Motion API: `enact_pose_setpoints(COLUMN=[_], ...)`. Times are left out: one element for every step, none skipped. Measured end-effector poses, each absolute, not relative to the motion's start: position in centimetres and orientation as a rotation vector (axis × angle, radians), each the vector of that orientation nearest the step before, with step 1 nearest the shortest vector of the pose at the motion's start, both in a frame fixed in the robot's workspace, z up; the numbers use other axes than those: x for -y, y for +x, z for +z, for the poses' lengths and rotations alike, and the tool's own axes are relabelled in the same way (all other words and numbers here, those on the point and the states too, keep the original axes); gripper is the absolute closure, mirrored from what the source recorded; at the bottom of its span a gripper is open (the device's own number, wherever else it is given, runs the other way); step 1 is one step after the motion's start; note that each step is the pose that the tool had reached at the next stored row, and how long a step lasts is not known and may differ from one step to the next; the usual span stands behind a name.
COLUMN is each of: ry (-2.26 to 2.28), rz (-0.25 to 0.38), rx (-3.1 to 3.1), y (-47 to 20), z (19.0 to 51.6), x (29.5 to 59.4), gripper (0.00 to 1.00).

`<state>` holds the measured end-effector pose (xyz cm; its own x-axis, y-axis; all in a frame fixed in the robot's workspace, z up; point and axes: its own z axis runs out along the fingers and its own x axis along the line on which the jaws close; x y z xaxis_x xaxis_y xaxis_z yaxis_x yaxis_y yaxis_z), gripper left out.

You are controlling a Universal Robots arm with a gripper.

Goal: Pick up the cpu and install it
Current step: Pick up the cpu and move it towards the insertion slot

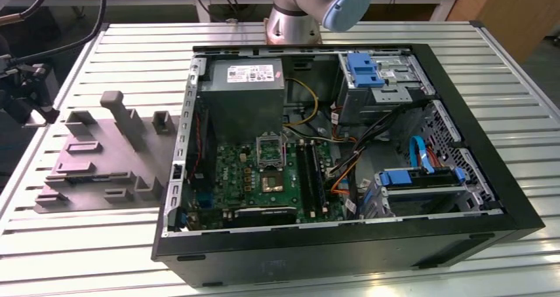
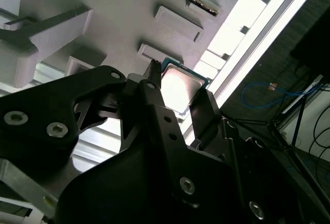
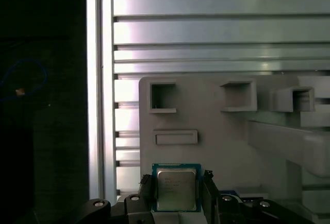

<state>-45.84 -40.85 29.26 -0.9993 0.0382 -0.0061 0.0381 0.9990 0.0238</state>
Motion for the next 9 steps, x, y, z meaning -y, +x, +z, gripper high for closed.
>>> enact_pose_setpoints(ry=[0.060,0.060,0.060,0.060,0.060,0.060,0.060,0.060,0.060], rz=[0.037,0.037,0.037,0.037,0.037,0.037,0.037,0.037,0.037], rx=[-3.134,-3.134,-3.134,-3.134,-3.134,-3.134,-3.134,-3.134,-3.134], y=[-45.84,-45.84,-45.84,-45.84,-45.84,-45.84,-45.84,-45.84,-45.84], z=[29.37,29.47,29.58,29.68,29.79,29.89,30.01,30.13,30.25], x=[40.85,40.85,40.85,40.85,40.85,40.85,40.85,40.85,40.85], gripper=[0.53,0.53,0.53,0.53,0.53,0.53,0.53,0.53,0.53])
